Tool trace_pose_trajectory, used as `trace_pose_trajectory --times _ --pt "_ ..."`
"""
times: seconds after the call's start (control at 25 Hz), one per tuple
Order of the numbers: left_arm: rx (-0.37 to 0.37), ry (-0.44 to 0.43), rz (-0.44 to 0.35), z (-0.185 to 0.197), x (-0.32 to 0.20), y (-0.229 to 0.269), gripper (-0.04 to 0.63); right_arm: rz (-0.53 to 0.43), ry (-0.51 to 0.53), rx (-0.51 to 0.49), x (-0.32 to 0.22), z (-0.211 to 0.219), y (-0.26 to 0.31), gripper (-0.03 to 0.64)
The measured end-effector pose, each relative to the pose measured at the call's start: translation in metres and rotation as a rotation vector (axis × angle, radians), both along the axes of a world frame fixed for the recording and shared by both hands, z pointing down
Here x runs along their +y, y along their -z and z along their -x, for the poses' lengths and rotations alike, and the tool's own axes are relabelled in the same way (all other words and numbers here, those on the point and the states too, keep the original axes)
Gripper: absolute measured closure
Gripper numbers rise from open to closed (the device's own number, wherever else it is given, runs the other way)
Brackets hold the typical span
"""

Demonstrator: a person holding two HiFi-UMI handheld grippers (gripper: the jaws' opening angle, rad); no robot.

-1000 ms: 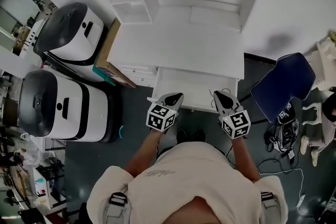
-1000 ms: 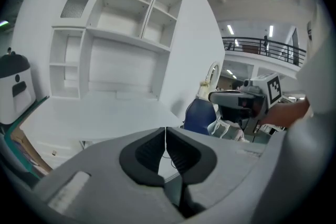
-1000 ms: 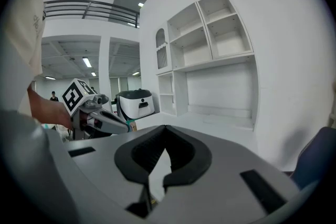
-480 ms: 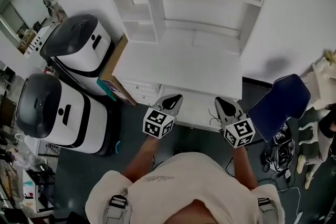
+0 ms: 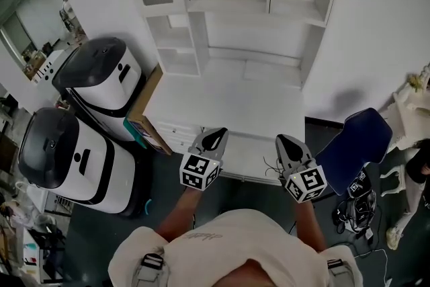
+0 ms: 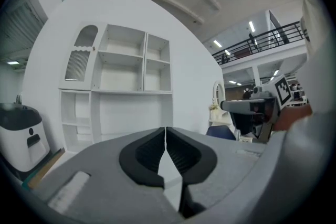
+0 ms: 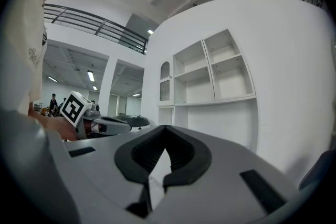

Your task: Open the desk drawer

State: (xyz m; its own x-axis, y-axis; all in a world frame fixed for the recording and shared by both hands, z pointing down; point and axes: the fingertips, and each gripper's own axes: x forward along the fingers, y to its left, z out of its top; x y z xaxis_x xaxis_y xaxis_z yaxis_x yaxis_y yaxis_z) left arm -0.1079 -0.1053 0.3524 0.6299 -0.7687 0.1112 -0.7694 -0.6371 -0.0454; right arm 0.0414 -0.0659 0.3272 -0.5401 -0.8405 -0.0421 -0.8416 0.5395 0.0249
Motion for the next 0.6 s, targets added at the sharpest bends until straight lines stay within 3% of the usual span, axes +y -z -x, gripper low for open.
trace_pose_trajectory --times 0.16,0.6 --pt "0.003 0.001 -0.018 -0.003 0.003 0.005 0.575 0.001 -0.017 0.014 0.002 -0.005 0.000 0.615" --pt "-0.021 0.013 0.038 0.001 0.001 -0.022 0.575 0.043 0.021 0.072 0.008 0.010 -0.028 0.615"
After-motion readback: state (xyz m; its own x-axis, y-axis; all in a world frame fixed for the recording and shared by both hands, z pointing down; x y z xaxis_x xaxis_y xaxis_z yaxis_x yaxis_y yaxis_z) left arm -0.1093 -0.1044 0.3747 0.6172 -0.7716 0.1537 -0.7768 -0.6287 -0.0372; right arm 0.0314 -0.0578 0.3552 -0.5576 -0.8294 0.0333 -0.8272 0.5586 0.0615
